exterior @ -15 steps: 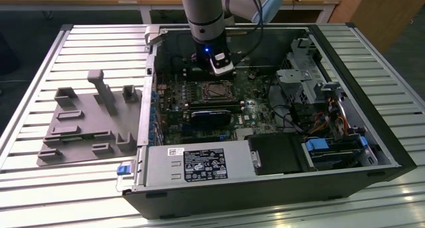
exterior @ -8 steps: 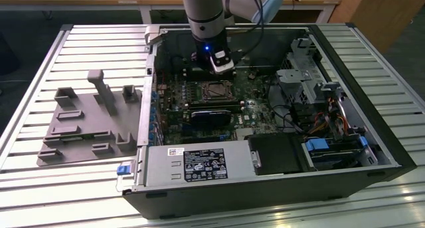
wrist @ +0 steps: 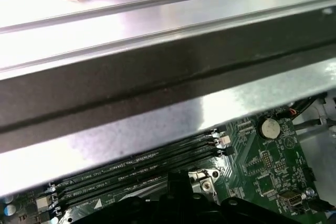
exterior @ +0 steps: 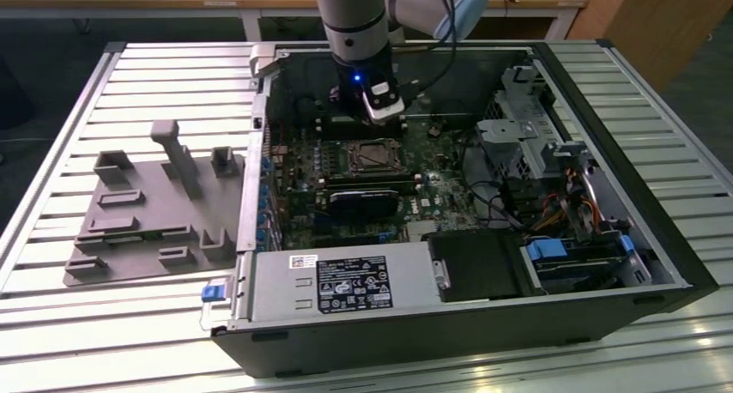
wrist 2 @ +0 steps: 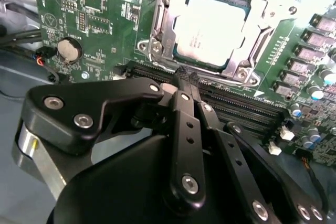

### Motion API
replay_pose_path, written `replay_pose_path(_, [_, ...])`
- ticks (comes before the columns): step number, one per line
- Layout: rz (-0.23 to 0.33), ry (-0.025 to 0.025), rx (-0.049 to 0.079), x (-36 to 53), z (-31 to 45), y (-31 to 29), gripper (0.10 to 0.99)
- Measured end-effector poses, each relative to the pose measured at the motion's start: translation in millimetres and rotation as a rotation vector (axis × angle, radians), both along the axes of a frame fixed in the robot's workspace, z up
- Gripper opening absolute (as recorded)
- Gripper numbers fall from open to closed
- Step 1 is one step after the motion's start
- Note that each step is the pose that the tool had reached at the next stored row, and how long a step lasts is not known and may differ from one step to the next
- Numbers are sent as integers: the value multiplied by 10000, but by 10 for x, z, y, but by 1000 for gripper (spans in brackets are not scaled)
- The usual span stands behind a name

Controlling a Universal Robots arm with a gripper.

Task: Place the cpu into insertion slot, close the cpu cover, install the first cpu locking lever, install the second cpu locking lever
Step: 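Install the first cpu locking lever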

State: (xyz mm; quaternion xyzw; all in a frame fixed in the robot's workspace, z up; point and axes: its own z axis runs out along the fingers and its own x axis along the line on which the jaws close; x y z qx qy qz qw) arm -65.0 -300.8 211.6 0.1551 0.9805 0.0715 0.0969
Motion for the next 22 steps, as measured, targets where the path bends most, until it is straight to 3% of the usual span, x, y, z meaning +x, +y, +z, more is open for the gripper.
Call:
replay_pose_path(4, [-5,0,-184,0,0,-3,102])
replay_pose_path(8, [-7,0,-226,0,0,-9,102])
replay_pose_path(9, [-7,27,-229,0,-2,-17,102])
replay_pose_path(10, [-7,104,-228,4,-5,-29,102])
replay_pose_path(16, [-8,688,-231,24,-18,-105,102])
replay_pose_path(18, [-12,766,-247,27,-18,-126,102])
replay_pose_path(22, [-24,780,-265,28,-19,-179,102])
